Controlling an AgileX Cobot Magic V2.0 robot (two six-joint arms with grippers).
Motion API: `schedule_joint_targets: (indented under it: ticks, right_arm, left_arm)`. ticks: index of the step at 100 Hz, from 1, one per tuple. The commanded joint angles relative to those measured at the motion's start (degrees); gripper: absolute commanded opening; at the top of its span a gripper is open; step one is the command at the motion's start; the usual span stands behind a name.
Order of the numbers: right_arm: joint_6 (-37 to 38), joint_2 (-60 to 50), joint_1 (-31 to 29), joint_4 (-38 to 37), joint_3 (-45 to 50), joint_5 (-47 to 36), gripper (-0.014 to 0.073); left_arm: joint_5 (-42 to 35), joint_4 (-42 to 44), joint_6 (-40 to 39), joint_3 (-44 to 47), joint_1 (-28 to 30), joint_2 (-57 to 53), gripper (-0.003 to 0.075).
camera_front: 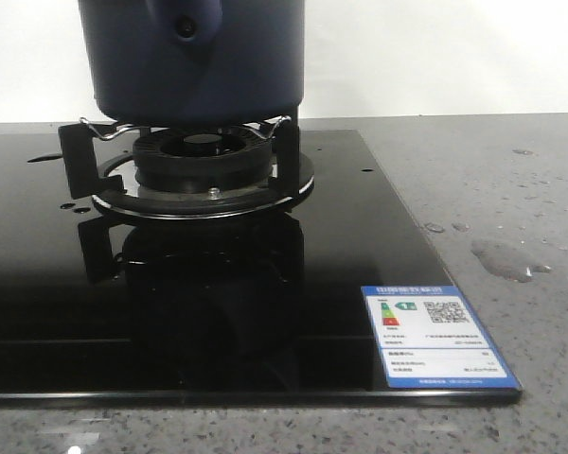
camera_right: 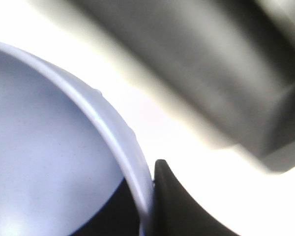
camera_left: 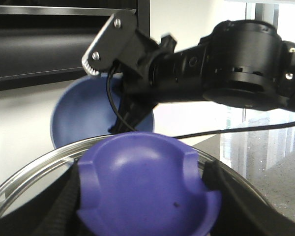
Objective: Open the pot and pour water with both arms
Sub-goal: 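Carry the bowl back and set it on the counter with right gripper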
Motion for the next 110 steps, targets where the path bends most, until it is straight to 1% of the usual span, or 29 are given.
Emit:
schedule_joint_targets:
  ticks: [1,15,29,34,38,42,47,56,64,74,83,90,95,96,97,104,110]
  right_arm:
    - [1.4,-3.2,-2.2,3.2,-1.5,2.3,-0.0042]
    - [2.0,-3.3,-6.3,14.9,-2.5,6.8,-0.0042]
    - [2.0,-4.1,-11.7,29.7,-7.0,9.6,-0.0042]
    - [1.9,-4.6,-13.5,33.4,-8.4,11.2,-0.0042]
    - [0.8,-5.1,-15.3,36.6,-9.5,12.7,-0.0042]
    - [-0.9,-6.2,-17.2,40.7,-9.6,12.7,-0.0042]
    - [-1.2,-7.4,-19.4,44.4,-9.6,12.7,-0.0042]
    - [-1.2,-9.6,-22.5,48.3,-9.5,12.7,-0.0042]
    - [-1.2,-12.1,-24.2,49.2,-8.0,12.7,-0.0042]
    - [-1.2,-16.2,-26.3,50.4,-1.5,12.7,-0.0042]
    - [-1.2,-20.7,-29.6,55.1,8.2,12.7,-0.0043]
    - [-3.0,-24.2,-33.0,58.6,16.7,12.6,-0.0043]
    - [-4.2,-26.7,-35.6,60.5,22.7,11.6,-0.0043]
    - [-4.6,-27.4,-36.4,60.9,25.3,11.3,-0.0043]
    - [-4.6,-27.8,-36.8,61.2,25.3,11.0,-0.0043]
    - [-6.4,-31.7,-41.4,64.6,34.4,8.1,-0.0043]
    - [-8.8,-34.8,-44.5,67.9,40.3,6.3,-0.0043]
  left_arm:
    - [-3.0,-2.4,-0.5,-1.8,-0.4,0.0,0.0279]
    - [-3.0,-2.4,-0.5,-1.8,-0.4,0.0,0.0279]
    - [-3.0,-2.4,-0.5,-1.8,-0.4,0.0,0.0279]
    - [-3.0,-2.4,-0.5,-1.8,-0.4,0.2,0.0279]
    - [-3.0,-2.5,-0.5,-1.8,-0.4,0.4,0.0279]
    - [-3.0,-2.9,-0.5,-1.8,-0.4,0.8,0.0279]
    - [-3.0,-3.6,-0.5,-1.8,-0.4,1.4,0.0279]
    - [-3.0,-4.8,-0.5,-1.8,-0.4,3.0,0.0279]
    - [-3.0,-4.8,-0.5,-1.8,-0.4,4.7,0.0279]
    - [-3.0,-4.8,-0.5,-1.8,-0.4,7.5,0.0279]
    - [-3.0,-4.8,-0.5,-2.0,-0.4,9.9,0.0279]
    - [-3.0,-4.8,0.4,-2.6,-0.4,12.0,0.0279]
    - [-2.8,-5.4,2.8,-3.3,-0.4,13.4,0.0279]
    - [-2.7,-5.8,3.4,-3.4,-0.4,13.7,0.0279]
    - [-2.8,-5.8,3.4,-3.4,-0.5,13.9,0.0279]
    - [-2.8,-8.5,7.1,-4.5,-1.4,16.1,0.0279]
    - [-2.8,-10.8,9.9,-5.2,-2.4,17.9,0.0279]
